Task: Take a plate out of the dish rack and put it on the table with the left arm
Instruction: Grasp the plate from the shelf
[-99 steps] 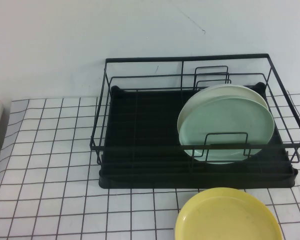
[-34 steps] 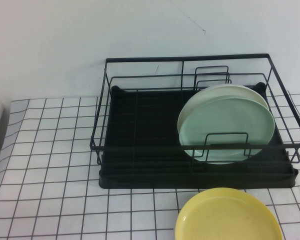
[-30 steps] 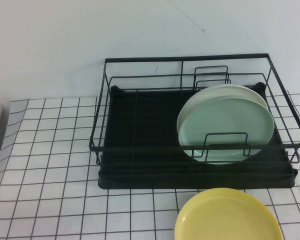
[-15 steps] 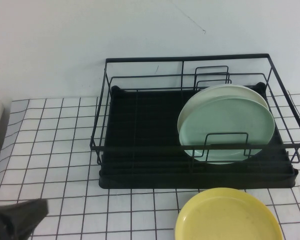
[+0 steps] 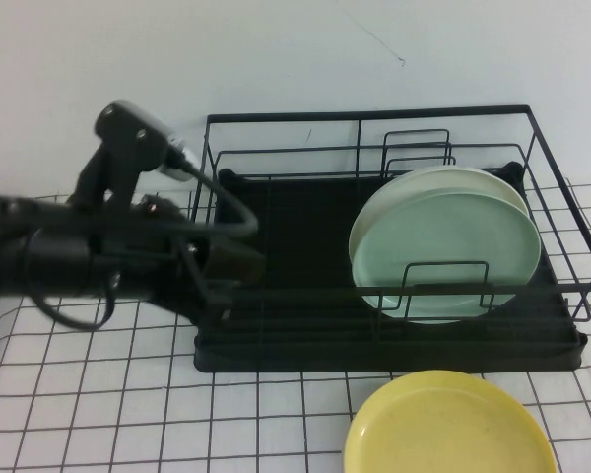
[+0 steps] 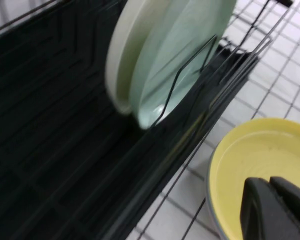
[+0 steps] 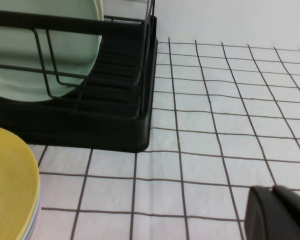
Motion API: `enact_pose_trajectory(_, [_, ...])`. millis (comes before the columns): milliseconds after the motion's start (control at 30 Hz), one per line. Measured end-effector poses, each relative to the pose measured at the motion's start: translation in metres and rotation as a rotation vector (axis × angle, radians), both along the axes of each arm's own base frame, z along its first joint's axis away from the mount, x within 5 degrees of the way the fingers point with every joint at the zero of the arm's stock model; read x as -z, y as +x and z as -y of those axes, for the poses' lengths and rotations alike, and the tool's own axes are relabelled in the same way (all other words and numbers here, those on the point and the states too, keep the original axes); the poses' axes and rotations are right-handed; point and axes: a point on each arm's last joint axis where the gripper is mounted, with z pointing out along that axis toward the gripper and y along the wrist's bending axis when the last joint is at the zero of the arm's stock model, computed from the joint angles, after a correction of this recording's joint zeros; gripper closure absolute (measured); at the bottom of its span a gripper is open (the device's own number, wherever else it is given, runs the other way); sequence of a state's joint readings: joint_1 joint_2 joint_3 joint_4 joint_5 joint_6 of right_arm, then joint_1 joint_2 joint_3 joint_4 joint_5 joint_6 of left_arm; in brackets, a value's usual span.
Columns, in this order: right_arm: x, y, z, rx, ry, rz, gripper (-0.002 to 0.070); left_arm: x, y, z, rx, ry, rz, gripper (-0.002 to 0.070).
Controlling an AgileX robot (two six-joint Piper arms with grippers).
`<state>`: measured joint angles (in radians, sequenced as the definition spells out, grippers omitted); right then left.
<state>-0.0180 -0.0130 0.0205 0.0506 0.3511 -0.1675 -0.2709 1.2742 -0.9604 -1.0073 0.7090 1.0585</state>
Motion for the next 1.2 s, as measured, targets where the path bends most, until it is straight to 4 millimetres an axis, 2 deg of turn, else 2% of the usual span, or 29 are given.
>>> enact_pose_trajectory(167, [0.0,0.0,0.0,0.0,0.0,0.0,0.0678,0.004,0.037,0.026,0.148,0.0,-0.007,0.0678])
enact_pose_trajectory(300, [0.0,0.0,0.0,0.0,0.0,0.0,0.0678,-0.002,0.063,0.052,0.248,0.005,0.029,0.0678])
enact_pose_trajectory(467, [0.0,0.0,0.0,0.0,0.0,0.0,0.0678,-0.009,0.081,0.085,0.377,0.08,0.107,0.0657])
enact_pose_trajectory(533, [0.0,0.0,0.0,0.0,0.0,0.0,0.0678,-0.008,0.084,0.095,0.419,0.133,0.139,0.0587])
enact_pose_trajectory(700, [0.0,0.0,0.0,0.0,0.0,0.0,0.0678,0.0,0.095,0.116,0.476,0.193,0.182,0.0305])
enact_pose_trajectory(767, [0.0,0.0,0.0,0.0,0.0,0.0,0.0678,0.005,0.098,0.121,0.484,0.21,0.212,0.0265])
enact_pose_trajectory(1033, [0.0,0.0,0.0,0.0,0.0,0.0,0.0678,0.016,0.114,0.126,0.435,0.233,0.314,0.0293])
enact_pose_trajectory(1200, [0.0,0.0,0.0,0.0,0.0,0.0,0.0678,0.025,0.122,0.129,0.404,0.224,0.32,0.03])
